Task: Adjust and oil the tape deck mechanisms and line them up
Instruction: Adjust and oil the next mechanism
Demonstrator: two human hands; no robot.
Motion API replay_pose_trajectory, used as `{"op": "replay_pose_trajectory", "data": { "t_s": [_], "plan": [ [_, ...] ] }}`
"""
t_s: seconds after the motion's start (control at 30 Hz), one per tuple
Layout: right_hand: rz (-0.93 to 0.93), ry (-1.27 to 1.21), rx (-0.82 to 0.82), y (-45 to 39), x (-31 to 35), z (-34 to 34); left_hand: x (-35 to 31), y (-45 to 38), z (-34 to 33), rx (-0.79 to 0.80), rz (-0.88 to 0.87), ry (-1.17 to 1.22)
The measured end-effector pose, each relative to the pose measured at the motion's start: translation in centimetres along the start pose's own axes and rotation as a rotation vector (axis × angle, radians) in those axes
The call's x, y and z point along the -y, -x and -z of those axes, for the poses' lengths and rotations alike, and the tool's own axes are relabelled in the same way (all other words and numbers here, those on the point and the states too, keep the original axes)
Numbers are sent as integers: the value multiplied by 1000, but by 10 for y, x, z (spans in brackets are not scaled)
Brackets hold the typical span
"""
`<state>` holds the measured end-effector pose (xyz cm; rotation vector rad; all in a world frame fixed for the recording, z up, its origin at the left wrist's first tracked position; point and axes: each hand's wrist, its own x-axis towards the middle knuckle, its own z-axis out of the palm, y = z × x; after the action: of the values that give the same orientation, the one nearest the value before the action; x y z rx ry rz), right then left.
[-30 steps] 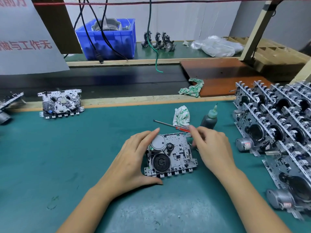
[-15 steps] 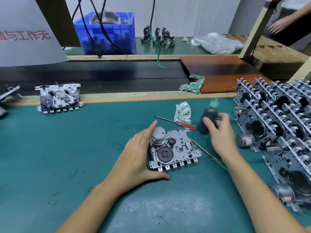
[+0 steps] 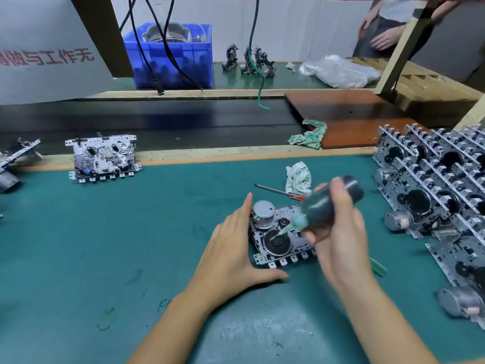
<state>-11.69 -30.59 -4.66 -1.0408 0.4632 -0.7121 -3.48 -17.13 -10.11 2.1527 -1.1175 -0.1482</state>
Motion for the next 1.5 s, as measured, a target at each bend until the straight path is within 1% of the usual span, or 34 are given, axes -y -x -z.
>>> {"op": "replay_pose_trajectory", "data": {
  "t_s": [0.1,0.23,0.4,0.67,0.97,1.1,1.2,1.3,1.33,1.5],
  "plan": [
    [48,181,-31,3,-17,-6,0,0,-3,-3,3,-7],
    [67,189,9,1,-31,-5,-1,-2,-2,-3,4,-20],
    [158,301,-30,-2,-37,-1,-3,-1,-1,-12,-8,5],
    [181,339,-13,-2,-38,0,-3,-1,-1,-13,-13,7],
    [194,323,-10,0,-39,0,-1,-2,-2,-16,-11,11],
    [253,305,-2,2,-39,1,0,-2,-3,-8,-1,9],
    [361,280,-40,0,-33,4,0,-2,-3,-11,-5,1],
    [352,159,-124,-9,-21,14,1,-2,-2,-10,-7,-4],
    [360,181,-137,-13,-14,18,1,-1,-2,-7,-7,-4],
    [377,471,-139,-43,16,43,-2,0,-2,0,31,-24]
  ]
}}
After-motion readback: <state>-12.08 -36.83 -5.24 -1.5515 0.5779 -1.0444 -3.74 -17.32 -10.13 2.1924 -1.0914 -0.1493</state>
